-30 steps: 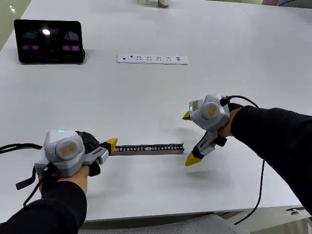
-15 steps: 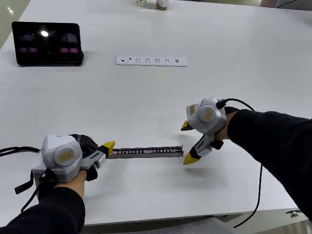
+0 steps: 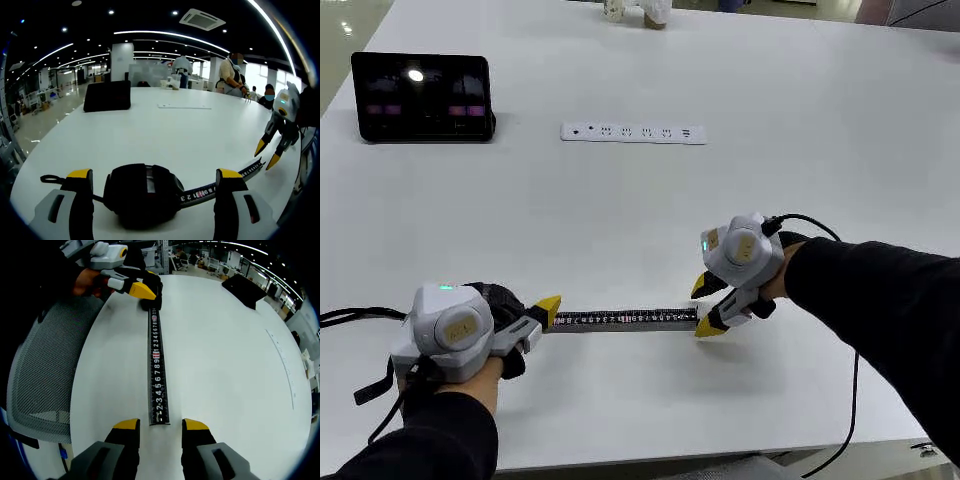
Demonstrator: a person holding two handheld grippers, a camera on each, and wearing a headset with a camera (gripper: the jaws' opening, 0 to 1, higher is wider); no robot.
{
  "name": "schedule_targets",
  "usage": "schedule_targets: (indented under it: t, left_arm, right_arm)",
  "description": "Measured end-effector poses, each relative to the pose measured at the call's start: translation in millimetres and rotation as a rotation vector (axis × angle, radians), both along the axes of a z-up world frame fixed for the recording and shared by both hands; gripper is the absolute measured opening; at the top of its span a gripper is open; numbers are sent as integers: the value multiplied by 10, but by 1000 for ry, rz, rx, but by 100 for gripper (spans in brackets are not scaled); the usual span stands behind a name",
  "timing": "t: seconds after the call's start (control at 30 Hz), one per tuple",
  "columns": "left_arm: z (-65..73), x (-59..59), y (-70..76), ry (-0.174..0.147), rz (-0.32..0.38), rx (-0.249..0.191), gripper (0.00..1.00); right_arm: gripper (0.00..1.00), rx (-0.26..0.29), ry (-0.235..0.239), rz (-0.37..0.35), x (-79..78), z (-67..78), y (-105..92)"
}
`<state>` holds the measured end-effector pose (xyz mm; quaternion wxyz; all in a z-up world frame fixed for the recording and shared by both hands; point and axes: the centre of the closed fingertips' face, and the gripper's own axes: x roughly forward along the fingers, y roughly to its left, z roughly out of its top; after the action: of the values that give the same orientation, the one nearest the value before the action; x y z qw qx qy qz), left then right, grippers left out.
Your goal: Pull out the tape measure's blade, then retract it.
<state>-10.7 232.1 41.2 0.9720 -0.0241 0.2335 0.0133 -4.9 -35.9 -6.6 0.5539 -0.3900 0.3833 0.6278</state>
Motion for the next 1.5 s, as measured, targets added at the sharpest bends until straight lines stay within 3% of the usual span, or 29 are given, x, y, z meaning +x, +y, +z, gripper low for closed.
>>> schedule_targets:
  t: [0.27, 0.8, 1.0, 1.17, 1.23, 1.3, 1.5]
  left_arm:
    - [-7, 0, 6, 1, -2, 7, 99]
    - [0, -7, 54, -5, 13, 15, 99]
    - [-20, -1, 60, -4, 14, 16, 99]
    - [-51, 1, 72, 0, 14, 20, 99]
    - [-73, -1, 66, 7, 5, 21, 98]
    - [-99, 11, 66, 15, -14, 60, 96]
    - [-121, 20, 73, 19, -10, 50, 93]
  right_arm:
    - [21, -10, -6, 19, -31, -42, 14]
    - [13, -32, -54, 54, -41, -99, 17]
    - [12, -58, -46, 24, -27, -95, 8]
    - [12, -79, -17, -57, 2, -99, 21]
    - [12, -80, -22, -60, -1, -101, 16]
    - [12, -87, -41, -69, -16, -101, 20]
    - [12, -109, -45, -79, -6, -100, 26]
